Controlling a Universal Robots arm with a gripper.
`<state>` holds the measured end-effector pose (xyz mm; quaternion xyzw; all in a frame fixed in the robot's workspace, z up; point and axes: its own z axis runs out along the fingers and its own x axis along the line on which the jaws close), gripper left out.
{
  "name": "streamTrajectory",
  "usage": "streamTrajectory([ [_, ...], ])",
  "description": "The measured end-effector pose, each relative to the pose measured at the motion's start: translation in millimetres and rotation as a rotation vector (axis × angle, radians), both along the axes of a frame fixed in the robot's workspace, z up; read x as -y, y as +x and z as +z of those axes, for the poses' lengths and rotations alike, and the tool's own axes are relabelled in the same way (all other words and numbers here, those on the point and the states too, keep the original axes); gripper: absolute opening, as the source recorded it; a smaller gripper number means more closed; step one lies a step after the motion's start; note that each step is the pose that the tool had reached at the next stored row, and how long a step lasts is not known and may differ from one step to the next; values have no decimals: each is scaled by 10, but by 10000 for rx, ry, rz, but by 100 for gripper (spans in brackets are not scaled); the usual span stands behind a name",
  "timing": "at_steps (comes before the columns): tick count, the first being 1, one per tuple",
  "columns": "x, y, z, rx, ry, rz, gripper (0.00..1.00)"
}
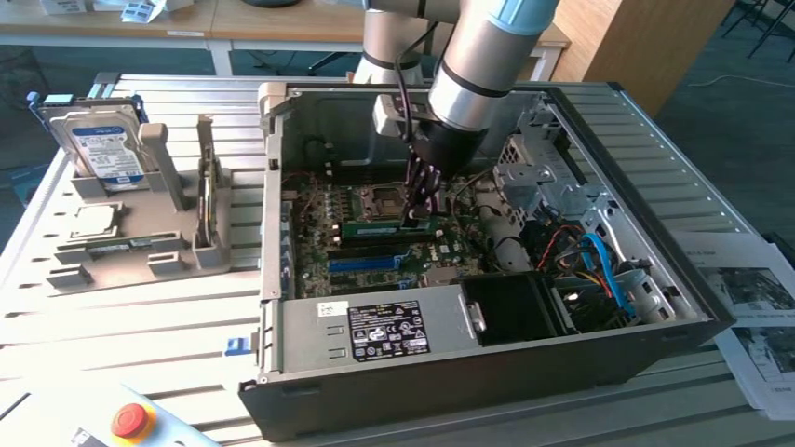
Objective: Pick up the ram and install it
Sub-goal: 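Insert the ram into the slot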
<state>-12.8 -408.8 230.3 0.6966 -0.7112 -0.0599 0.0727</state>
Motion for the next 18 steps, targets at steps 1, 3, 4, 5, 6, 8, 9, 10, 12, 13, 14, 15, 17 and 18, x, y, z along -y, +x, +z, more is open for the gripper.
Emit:
streamTrajectory([
  [1, 0, 0, -7, 0, 1, 0, 12],
  [3, 1, 0, -11, -1, -4, 0, 12],
  [4, 1, 0, -11, -2, -5, 0, 12],
  [5, 1, 0, -11, -1, -3, 0, 12],
  [6, 2, 0, -12, -2, -5, 17, 12],
  [8, 2, 0, -12, -1, -5, 18, 12],
  [9, 2, 0, -7, -1, -4, 18, 12],
  [10, 1, 0, 1, 0, -4, 18, 12],
  [12, 1, 0, 11, 0, -6, 18, 12],
  [13, 1, 0, 11, 1, -4, 18, 12],
  [14, 1, 0, 11, 1, -5, 18, 12],
  [15, 2, 0, 12, 0, -7, 18, 12],
  [17, 2, -3, 12, 0, -8, 20, 12],
  [18, 2, -6, 12, 1, -9, 21, 12],
])
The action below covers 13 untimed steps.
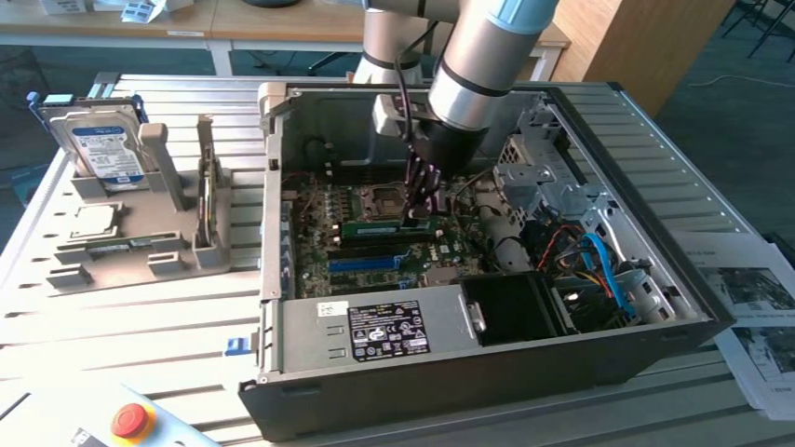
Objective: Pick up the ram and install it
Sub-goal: 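Insert the ram into the slot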
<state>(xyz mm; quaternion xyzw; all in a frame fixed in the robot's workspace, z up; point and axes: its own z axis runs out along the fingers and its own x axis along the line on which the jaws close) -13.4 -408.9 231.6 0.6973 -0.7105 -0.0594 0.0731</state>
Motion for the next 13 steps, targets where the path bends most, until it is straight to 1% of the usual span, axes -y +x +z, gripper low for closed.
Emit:
streamTrajectory([
  [8, 0, -8, 0, 13, -2, 18, 12],
  [13, 0, -8, -1, 69, 0, 22, 12],
])
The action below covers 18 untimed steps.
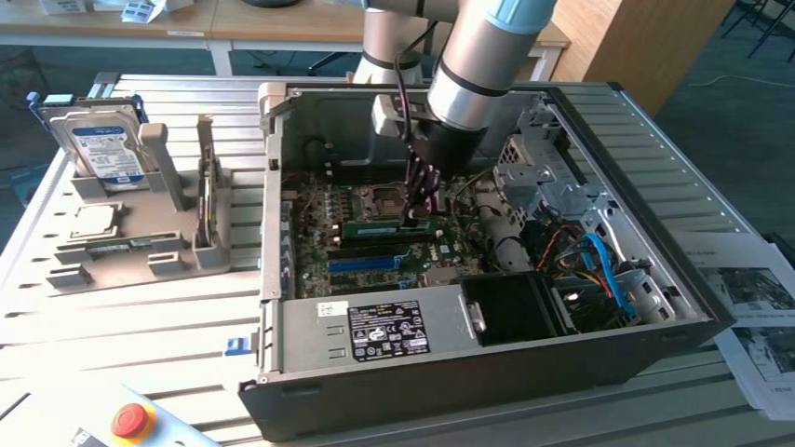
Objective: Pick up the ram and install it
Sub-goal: 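Insert the ram into the slot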
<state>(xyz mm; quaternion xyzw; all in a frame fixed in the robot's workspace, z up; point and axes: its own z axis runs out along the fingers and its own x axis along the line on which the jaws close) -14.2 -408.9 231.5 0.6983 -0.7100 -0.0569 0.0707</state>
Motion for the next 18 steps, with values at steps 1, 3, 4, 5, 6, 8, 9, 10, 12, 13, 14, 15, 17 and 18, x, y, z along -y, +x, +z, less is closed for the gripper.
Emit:
streamTrajectory([
  [1, 0, 0, 1, 15, -1, 4, 12],
  [3, 0, 0, 1, 27, -1, 9, 12],
  [4, 0, 0, 1, 27, -1, 9, 12],
  [5, 0, 0, 1, 27, -2, 9, 12],
  [6, 1, -1, 1, 26, -4, 9, 12],
  [8, 1, -1, 0, 27, -4, 9, 12],
  [9, 0, -1, -2, 28, -2, 9, 12],
  [10, 1, -1, -4, 30, -3, 9, 12],
  [12, 0, -1, -6, 33, -3, 9, 12],
  [13, 0, -1, -6, 33, -4, 9, 12],
  [14, 0, -1, -6, 33, -4, 9, 12],
  [15, 0, -1, -6, 33, -3, 9, 12],
  [17, 0, -1, -10, 38, -2, 9, 12],
  [18, 0, -1, -11, 40, -2, 9, 12],
])
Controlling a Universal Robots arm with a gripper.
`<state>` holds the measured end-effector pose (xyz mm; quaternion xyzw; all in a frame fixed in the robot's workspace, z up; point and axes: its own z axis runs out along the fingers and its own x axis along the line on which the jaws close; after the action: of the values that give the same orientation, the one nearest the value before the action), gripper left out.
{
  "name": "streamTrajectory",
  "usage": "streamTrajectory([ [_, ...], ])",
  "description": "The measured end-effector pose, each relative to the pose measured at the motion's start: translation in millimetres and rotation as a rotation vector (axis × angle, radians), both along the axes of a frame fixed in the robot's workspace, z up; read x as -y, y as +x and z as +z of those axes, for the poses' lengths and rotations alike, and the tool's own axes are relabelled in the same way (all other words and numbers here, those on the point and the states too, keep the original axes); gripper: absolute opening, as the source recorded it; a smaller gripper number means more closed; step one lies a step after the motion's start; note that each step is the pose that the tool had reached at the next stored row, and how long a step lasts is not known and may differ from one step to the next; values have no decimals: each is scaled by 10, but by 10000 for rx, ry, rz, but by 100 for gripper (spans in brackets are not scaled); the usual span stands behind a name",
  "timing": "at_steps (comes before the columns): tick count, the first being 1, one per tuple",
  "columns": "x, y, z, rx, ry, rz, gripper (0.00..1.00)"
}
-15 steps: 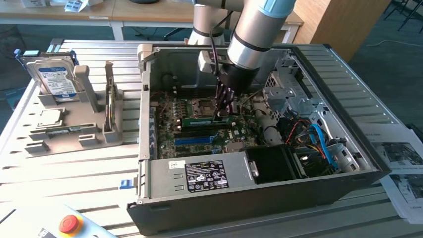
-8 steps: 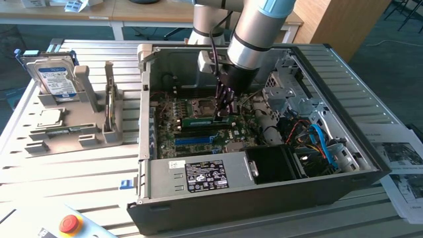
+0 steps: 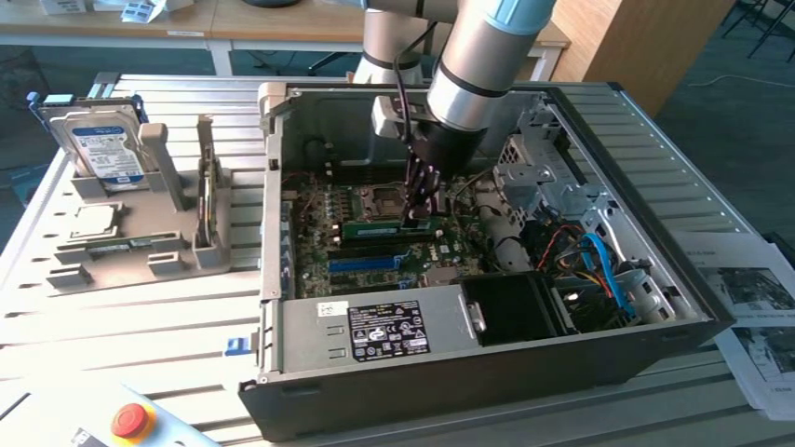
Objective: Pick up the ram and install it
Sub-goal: 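Insert the ram into the slot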
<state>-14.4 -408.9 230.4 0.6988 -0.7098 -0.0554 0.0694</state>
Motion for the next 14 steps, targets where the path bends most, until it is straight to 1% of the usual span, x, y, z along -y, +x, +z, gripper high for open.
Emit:
streamTrajectory([
  [7, -1, 0, -5, 6, 2, 1, 12],
  [8, -11, 0, -4, 5, 1, -1, 12],
  [14, -8, -6, -5, 4, -10, 0, 12],
])
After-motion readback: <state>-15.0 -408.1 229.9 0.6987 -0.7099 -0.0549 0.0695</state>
